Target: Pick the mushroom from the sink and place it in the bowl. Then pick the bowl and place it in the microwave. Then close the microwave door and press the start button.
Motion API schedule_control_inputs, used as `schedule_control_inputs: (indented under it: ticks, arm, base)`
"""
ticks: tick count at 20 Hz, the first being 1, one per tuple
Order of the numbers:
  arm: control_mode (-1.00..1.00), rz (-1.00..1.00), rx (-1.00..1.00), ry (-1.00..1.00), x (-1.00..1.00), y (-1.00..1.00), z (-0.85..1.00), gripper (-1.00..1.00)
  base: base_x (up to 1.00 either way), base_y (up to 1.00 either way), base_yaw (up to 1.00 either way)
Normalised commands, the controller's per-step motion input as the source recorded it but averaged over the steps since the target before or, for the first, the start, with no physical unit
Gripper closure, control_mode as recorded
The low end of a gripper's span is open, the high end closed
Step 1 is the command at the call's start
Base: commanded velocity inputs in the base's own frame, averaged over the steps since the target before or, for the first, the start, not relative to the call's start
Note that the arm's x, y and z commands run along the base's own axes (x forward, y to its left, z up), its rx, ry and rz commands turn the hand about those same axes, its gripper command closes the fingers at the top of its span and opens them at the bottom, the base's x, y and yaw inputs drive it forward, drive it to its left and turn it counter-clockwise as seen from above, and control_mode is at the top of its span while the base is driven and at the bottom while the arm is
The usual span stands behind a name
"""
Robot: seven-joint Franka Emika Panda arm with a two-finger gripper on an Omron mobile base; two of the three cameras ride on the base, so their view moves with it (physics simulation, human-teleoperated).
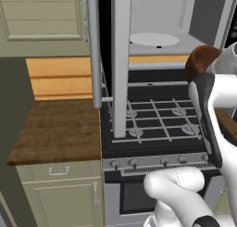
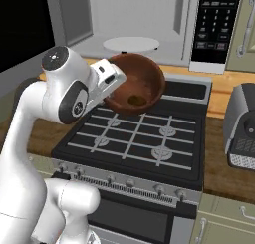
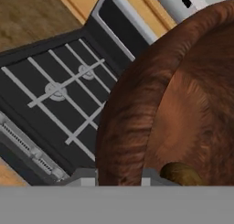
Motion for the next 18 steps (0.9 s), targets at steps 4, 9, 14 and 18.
schedule_control_inputs:
  ticks: [4,9,14,18]
  arm:
    - [-1.00,0.35,-0.06,-0.28,0.00,0.13,0.54,1.00]
    - [-1.00,0.20,-0.17,-0.20,0.03,0.34,0.55,1.00]
    - [-1.00,0.07,-0.16,-0.01,0.39,0.25,0.60,1.00]
    - [-1.00,0.00,-0.10,0.18,0.78,0.08,0.24,1.00]
  base:
    - [0.00,0.00,0.00]
    - [0.00,0.00,0.00]
    - [0.00,0.00,0.00]
    - [0.00,0.00,0.00]
